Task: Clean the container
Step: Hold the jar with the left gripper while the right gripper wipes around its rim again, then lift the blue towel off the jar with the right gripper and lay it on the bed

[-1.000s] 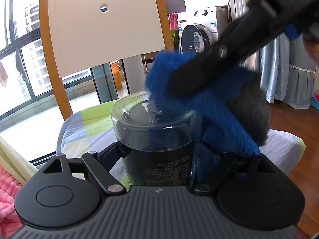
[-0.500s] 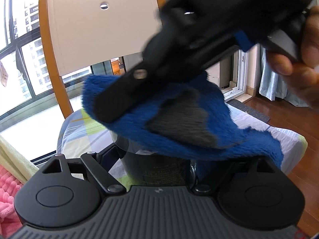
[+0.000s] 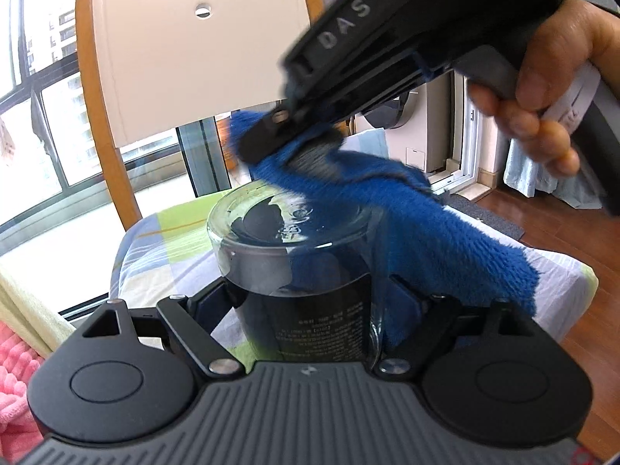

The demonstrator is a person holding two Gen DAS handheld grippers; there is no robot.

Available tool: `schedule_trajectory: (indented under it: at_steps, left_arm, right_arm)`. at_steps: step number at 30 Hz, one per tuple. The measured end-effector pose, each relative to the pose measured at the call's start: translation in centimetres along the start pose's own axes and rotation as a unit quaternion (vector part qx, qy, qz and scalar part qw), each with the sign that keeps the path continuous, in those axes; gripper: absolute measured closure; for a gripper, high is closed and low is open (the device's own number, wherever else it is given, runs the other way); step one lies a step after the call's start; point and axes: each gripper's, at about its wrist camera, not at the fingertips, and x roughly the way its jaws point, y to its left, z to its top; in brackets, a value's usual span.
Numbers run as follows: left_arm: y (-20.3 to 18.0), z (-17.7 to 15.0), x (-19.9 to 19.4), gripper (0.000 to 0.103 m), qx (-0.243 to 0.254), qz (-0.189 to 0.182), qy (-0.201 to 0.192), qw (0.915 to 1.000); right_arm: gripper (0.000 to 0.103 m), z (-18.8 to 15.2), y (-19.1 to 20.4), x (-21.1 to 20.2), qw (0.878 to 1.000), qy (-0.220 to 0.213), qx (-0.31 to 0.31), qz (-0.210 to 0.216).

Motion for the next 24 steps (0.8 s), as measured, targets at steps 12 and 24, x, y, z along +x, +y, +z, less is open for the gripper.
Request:
schedule_trajectory:
  at_steps: [12, 24]
  left_arm:
    - [1.2, 0.2, 0.5, 0.017, 0.003, 0.002, -0.001, 1.0]
    - [-8.1, 2.0, 15.1, 0.017, 0.0, 0.008, 0.002, 1.0]
  right_arm:
    - [0.098, -4.4, -4.7, -10.0, 0.986, -0.065, 0.071, -0.136]
    - [0.098, -8.8, -3.7, -2.8, 0.993, 0.027, 0.079, -0.086]
